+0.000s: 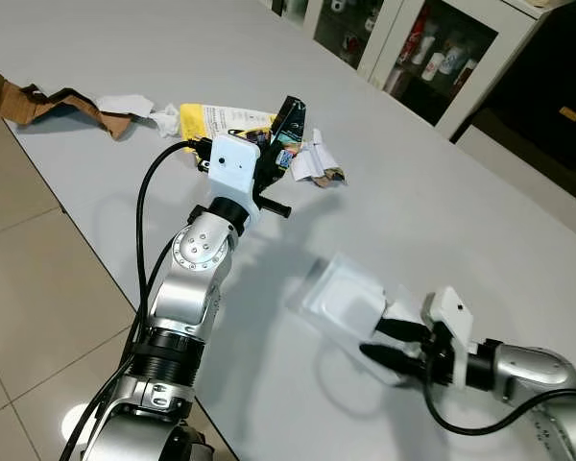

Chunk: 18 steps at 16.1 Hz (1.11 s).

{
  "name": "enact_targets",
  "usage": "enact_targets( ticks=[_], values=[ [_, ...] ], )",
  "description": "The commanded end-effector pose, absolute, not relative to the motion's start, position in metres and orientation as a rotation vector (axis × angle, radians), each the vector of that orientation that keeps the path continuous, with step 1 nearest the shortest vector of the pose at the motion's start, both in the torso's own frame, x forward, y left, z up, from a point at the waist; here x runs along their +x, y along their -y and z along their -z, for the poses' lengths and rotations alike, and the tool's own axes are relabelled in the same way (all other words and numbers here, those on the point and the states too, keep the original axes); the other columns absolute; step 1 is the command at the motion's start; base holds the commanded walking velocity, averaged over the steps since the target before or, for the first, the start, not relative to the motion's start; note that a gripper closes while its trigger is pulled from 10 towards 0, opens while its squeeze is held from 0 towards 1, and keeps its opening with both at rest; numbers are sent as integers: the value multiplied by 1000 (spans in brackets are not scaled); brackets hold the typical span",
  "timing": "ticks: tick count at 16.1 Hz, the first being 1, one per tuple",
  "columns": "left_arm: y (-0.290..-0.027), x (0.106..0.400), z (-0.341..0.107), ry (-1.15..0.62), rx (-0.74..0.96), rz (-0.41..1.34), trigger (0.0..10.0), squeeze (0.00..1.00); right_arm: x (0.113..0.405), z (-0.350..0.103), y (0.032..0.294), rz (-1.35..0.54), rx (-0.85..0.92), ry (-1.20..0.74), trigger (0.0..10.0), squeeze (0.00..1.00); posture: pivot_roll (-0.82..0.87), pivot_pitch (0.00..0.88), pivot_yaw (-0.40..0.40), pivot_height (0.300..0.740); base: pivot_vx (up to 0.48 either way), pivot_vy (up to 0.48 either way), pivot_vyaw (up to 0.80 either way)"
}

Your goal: Picking trash to rubbish bin

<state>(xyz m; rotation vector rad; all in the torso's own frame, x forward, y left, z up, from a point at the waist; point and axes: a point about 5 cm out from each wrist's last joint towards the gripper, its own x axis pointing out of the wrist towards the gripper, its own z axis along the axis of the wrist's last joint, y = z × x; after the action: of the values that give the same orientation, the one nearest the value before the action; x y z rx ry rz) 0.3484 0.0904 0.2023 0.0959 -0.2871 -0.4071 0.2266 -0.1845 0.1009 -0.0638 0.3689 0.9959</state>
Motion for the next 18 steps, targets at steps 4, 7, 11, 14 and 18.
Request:
enact_targets(
  ticks=[4,7,11,14,18],
  values=[
    [-81,349,-205,300,91,439,10000,0,234,-112,194,-846,-46,-321,0,0,187,158,-147,740,0,0,0],
    [-81,349,-206,303,90,437,10000,0,239,-121,193,-801,-41,-272,0,0,186,157,-147,740,0,0,0],
    [-80,350,-207,308,87,435,10000,0,252,-137,196,-712,-31,-186,0,0,184,155,-148,740,0,0,0],
    [-79,349,-204,306,86,432,10000,0,261,-149,201,-605,-20,-115,0,0,181,153,-149,740,0,0,0],
    [-77,347,-196,289,85,432,10000,0,267,-162,203,-493,8,-32,0,0,176,147,-142,740,0,0,0]
  ],
)
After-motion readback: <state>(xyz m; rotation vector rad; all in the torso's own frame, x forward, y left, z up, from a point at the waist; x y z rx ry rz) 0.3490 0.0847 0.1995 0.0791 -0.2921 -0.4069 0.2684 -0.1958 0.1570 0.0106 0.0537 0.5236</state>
